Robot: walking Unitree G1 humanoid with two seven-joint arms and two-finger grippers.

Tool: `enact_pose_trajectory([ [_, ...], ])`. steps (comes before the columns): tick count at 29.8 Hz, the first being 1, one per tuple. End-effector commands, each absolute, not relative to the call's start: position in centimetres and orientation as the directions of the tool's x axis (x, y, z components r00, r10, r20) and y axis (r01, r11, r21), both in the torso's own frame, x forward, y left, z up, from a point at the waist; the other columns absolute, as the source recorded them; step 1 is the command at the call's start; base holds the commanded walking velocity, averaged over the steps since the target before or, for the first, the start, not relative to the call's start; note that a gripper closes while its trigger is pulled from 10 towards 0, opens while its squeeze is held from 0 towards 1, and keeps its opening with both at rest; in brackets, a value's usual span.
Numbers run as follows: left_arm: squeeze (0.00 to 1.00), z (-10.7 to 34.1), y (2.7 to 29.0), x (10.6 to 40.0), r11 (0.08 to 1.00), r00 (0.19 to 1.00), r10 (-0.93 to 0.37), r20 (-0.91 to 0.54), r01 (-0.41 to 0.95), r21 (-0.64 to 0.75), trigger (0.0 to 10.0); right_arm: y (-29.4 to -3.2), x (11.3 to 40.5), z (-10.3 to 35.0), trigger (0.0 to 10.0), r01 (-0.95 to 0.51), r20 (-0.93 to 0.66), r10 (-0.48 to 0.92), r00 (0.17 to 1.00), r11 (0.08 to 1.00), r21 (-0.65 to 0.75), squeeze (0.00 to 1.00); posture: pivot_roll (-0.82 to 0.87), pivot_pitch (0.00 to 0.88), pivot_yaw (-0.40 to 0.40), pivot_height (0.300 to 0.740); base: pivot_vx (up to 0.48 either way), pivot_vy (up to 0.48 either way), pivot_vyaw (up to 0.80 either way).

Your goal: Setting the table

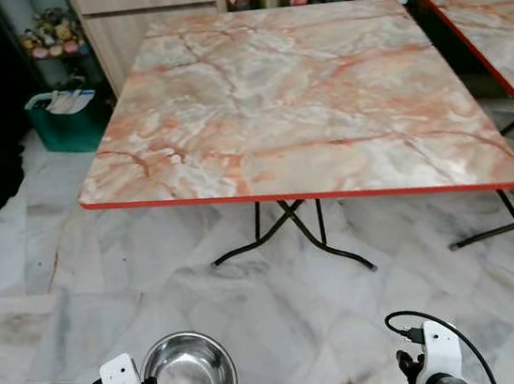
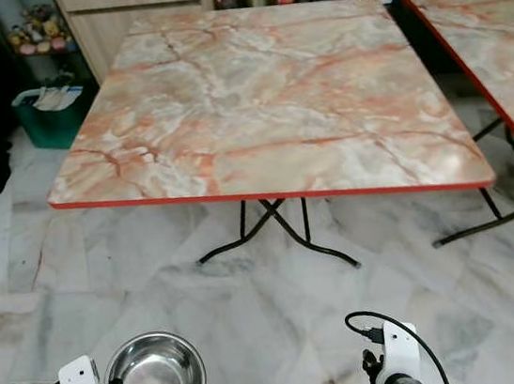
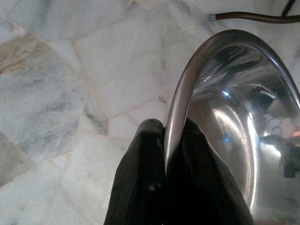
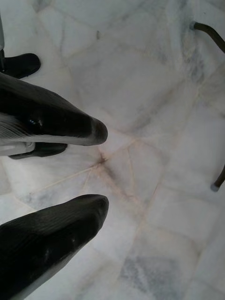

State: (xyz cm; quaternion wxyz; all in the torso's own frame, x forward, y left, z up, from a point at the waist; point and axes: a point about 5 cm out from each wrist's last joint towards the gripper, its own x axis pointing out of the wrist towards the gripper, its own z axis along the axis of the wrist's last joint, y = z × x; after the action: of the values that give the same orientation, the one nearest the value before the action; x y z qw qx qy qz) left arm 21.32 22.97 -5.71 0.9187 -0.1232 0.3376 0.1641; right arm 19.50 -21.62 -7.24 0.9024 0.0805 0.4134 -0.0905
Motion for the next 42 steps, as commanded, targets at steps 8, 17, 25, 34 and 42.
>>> enact_pose_trajectory([
  [8, 0.0, -5.67, 23.32, 21.21, 0.92, 0.72, 0.221, -0.658, -0.379, -0.105, 10.0, -21.7, 19.51, -7.24, 10.0, 0.241, -0.763, -0.105, 0.637, 0.968, 0.068, 0.0, 0.03, 0.125, -0.006, 0.74, 0.35, 0.0, -0.33],
  [17, 0.0, -5.64, 23.37, 21.23, 0.926, 0.721, 0.218, -0.657, -0.366, -0.095, 10.0, -21.68, 19.48, -7.26, 10.0, 0.239, -0.766, -0.103, 0.635, 0.969, 0.067, 0.0, 0.03, 0.125, -0.005, 0.74, 0.23, 0.0, 0.0],
  [25, 0.0, -5.64, 23.54, 21.11, 0.926, 0.717, 0.242, -0.653, -0.373, -0.066, 10.0, -21.65, 19.39, -7.32, 10.0, 0.233, -0.768, -0.099, 0.632, 0.97, 0.067, 0.0, 0.05, 0.113, -0.005, 0.74, 0.0, 0.0, 0.0],
  [34, 0.0, -5.67, 23.72, 20.83, 0.908, 0.714, 0.282, -0.641, -0.414, -0.062, 10.0, -21.58, 19.13, -7.47, 10.0, 0.222, -0.776, -0.092, 0.624, 0.973, 0.064, 0.0, 0.08, 0.082, -0.006, 0.74, 0.0, 0.0, 0.0],
  [42, 0.0, -5.66, 23.69, 20.74, 0.901, 0.719, 0.295, -0.629, -0.428, -0.067, 10.0, -21.58, 19.02, -7.52, 10.0, 0.219, -0.777, -0.09, 0.623, 0.974, 0.063, 0.0, 0.09, 0.058, -0.007, 0.74, 0.0, 0.0, 0.0],
])
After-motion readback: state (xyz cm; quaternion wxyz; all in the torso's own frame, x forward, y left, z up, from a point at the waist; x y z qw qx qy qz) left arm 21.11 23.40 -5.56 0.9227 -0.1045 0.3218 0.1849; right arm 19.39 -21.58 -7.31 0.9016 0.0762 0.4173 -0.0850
